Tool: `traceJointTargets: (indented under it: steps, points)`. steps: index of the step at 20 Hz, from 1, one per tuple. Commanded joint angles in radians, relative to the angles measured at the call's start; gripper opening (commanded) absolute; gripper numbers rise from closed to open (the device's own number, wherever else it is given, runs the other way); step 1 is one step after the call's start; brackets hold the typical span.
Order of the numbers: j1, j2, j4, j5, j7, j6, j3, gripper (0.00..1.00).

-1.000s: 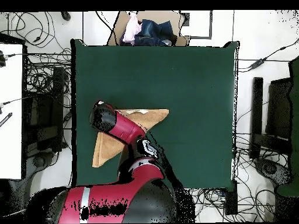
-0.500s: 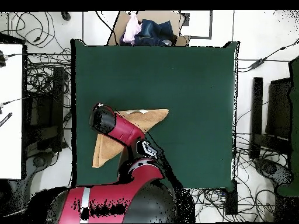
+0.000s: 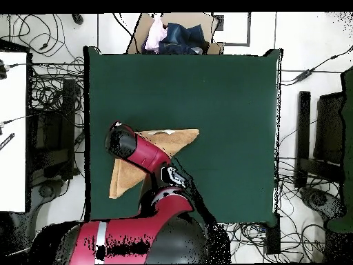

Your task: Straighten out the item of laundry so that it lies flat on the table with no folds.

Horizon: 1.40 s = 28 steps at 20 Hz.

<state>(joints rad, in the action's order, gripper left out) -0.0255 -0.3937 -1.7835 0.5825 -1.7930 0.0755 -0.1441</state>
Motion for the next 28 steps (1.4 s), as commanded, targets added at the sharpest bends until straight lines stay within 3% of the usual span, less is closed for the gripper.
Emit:
traceJointTargets:
  steps: [1,10,11,28]
  points:
    - [-0.014,0.049,-0.030,-0.035,-0.214,-0.072,-0.098,1.00]
    - [0.059,0.057,0.025,-0.020,-0.174,-0.021,-0.011,1.00]
    - [0.061,0.058,0.028,-0.022,-0.172,-0.018,-0.008,0.00]
    - [0.071,0.036,0.062,-0.014,-0.149,0.118,0.042,0.00]
